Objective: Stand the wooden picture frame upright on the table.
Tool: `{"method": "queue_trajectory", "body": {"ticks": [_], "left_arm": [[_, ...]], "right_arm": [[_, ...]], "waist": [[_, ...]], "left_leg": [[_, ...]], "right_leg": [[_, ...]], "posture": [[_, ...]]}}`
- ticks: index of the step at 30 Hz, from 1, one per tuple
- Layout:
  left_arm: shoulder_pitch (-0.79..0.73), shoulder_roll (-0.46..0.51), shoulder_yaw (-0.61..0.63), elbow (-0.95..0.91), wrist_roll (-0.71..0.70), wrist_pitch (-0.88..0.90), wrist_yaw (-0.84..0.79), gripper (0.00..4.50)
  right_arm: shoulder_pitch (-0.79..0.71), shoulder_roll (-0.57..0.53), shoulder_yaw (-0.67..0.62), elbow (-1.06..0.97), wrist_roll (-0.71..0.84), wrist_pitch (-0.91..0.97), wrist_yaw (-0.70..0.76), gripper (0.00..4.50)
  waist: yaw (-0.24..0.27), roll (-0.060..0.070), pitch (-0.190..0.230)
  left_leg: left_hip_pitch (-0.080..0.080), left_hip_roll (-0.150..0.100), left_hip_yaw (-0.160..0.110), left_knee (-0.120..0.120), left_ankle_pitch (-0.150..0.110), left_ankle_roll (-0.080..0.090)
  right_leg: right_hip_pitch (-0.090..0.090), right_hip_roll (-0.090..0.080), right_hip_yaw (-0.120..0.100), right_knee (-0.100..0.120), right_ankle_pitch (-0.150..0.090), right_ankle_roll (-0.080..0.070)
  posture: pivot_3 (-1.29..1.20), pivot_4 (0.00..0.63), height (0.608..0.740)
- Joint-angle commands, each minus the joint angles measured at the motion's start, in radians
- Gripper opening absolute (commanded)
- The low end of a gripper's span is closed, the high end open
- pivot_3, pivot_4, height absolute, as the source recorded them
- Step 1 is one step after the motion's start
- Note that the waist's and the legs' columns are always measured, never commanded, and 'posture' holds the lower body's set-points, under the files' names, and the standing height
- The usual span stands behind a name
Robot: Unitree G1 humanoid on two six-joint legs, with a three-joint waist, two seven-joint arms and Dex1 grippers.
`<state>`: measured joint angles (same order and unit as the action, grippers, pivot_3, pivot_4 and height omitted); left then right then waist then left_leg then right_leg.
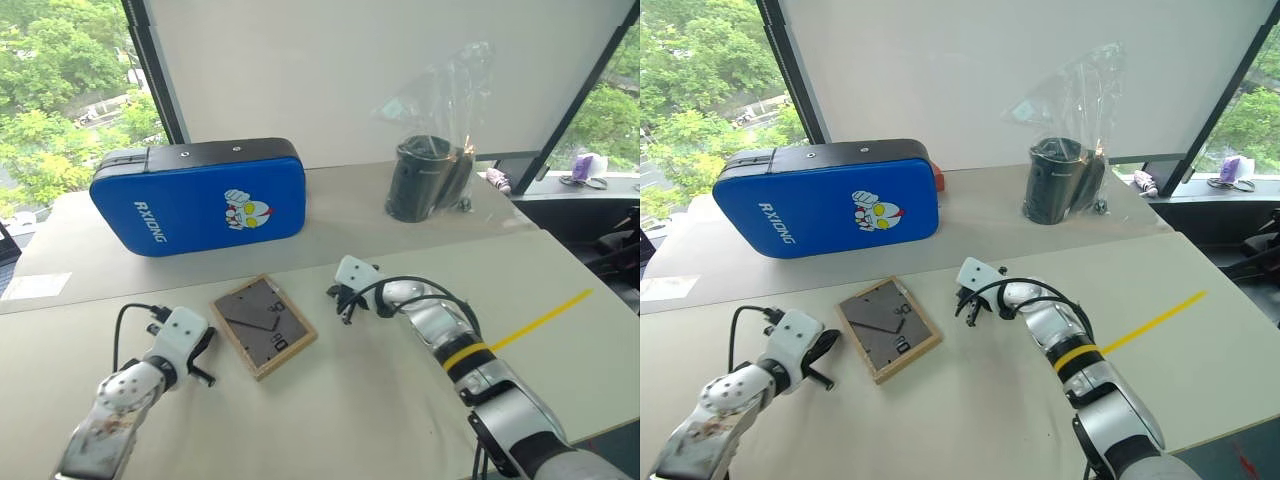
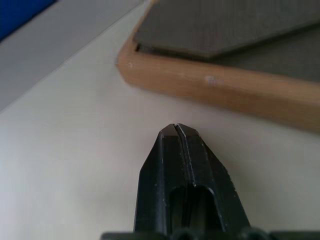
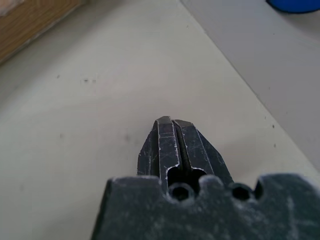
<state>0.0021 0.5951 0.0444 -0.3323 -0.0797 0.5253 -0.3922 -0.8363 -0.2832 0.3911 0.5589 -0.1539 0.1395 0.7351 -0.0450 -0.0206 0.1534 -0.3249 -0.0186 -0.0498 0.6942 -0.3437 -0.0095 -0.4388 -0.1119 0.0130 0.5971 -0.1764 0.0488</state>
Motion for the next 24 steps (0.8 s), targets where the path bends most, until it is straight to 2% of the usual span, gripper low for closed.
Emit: {"method": "queue_trajectory", "body": {"ticks": [1, 7, 13, 18, 24], "left_arm": [[-0.03, 0.0, -0.096, 0.018, 0.065, 0.022, -0.005, 0.0], [-0.073, 0.0, -0.189, 0.058, 0.116, -0.032, -0.066, 0.0], [-0.117, -0.025, -0.265, 0.085, 0.128, -0.092, -0.142, 0.0], [-0.138, -0.054, -0.293, 0.109, 0.122, -0.134, -0.191, 0.0], [-0.117, -0.047, -0.261, 0.091, 0.121, -0.119, -0.213, 0.0]], "right_arm": [[0.024, 0.018, 0.034, -0.074, -0.017, 0.015, 0.041, 0.01], [0.219, -0.08, 0.065, -0.499, 0.009, 0.245, 0.181, 0.01], [0.369, -0.137, 0.065, -0.837, 0.044, 0.518, 0.203, 0.01], [0.38, -0.122, 0.068, -0.897, 0.055, 0.613, 0.17, 0.01], [0.359, -0.145, 0.066, -0.87, 0.029, 0.622, 0.139, 0.01]], "waist": [[0.0, 0.001, 0.0], [0.018, 0.008, -0.005], [0.043, 0.01, -0.007], [0.046, 0.011, -0.007], [0.048, 0.01, -0.007]], "left_leg": [[0.0, 0.0, 0.0, 0.0, 0.0, 0.0], [0.0, -0.001, -0.001, 0.0, -0.001, 0.001], [0.0, -0.002, -0.001, 0.001, -0.002, 0.004], [0.002, -0.002, -0.001, 0.002, -0.002, 0.005], [0.005, -0.002, -0.002, 0.002, -0.003, 0.005]], "right_leg": [[0.0, 0.0, 0.0, 0.0, 0.0, 0.0], [0.001, -0.001, 0.0, -0.001, 0.0, 0.0], [0.003, -0.001, -0.001, -0.002, 0.0, 0.001], [0.005, -0.001, -0.001, -0.002, 0.0, 0.001], [0.009, -0.001, -0.002, -0.003, 0.0, 0.001]], "posture": [[0.0, 0.15, 0.74], [0.0, 0.15, 0.74], [0.0, 0.15, 0.74], [0.0, 0.15, 0.74], [0.0, 0.15, 0.74]]}}
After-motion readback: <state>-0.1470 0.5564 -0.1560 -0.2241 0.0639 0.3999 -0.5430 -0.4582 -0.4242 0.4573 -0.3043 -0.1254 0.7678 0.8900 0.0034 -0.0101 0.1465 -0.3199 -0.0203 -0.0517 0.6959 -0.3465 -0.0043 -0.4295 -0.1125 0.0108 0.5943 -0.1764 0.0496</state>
